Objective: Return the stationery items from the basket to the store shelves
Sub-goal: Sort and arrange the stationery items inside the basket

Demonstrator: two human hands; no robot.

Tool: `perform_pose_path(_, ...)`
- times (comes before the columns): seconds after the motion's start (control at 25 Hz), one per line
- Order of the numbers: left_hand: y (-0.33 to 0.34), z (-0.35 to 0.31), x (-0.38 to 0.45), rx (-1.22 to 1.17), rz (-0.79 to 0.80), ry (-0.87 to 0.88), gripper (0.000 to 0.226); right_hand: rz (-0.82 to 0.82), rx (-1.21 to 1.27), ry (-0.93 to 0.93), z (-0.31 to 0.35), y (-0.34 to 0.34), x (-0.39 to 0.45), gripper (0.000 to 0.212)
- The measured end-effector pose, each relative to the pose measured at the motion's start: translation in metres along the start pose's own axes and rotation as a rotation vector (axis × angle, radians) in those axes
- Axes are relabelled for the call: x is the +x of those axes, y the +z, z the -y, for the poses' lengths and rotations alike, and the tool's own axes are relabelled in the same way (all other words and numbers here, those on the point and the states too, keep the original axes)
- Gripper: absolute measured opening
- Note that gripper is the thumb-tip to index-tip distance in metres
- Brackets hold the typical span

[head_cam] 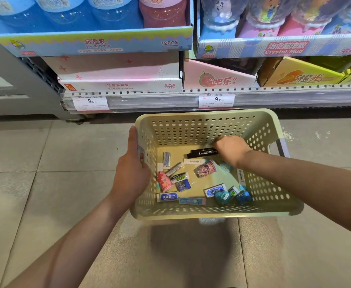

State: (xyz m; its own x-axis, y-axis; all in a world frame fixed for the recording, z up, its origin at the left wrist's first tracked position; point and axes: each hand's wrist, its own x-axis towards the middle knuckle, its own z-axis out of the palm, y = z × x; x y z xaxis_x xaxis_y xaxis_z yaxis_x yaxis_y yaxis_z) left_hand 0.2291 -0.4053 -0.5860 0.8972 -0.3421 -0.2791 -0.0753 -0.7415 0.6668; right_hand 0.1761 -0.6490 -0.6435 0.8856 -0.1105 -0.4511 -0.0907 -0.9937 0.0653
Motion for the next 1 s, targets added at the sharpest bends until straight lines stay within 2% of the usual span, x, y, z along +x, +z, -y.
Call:
perform_pose_path(0.32,-0.0004,-0.0009,-0.0008,-0.007,-0.005,-0.001,0.078,0.048,-0.118,0.057,0.0047,-0.0063,-0.0032,0.017)
perform_pose_path(0.64,-0.0009,-0.0024,-0.0016,0.000,0.000,0.015,0.078,0.056,-0.231,0.039,0.0035,0.0003,-0.0040,0.019)
perform_pose_path(1.0,-0.0002,-0.0005,-0.0012,-0.003,-0.004,0.023,0.078,0.063,-0.215,0.104,0.0028,0.0011,0.0015,0.024)
